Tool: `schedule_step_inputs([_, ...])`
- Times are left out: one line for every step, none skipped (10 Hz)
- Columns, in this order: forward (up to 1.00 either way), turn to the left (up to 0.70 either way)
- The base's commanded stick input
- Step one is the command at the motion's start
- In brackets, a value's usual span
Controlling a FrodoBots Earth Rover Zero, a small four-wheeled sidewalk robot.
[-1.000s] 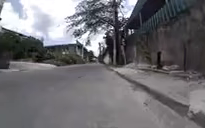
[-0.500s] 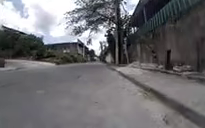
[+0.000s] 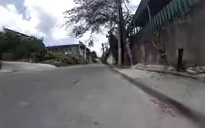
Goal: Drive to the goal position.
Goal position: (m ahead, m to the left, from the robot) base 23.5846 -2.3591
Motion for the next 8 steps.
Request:
schedule_step_inputs([1.0, 0.0])
schedule_step_inputs([1.0, 0.0])
schedule_step_inputs([1.0, 0.0])
schedule_step_inputs([1.0, 0.0])
schedule_step_inputs([1.0, 0.0])
schedule_step_inputs([1.0, 0.0])
schedule_step_inputs([1.0, 0.0])
schedule_step_inputs([1.0, 0.0])
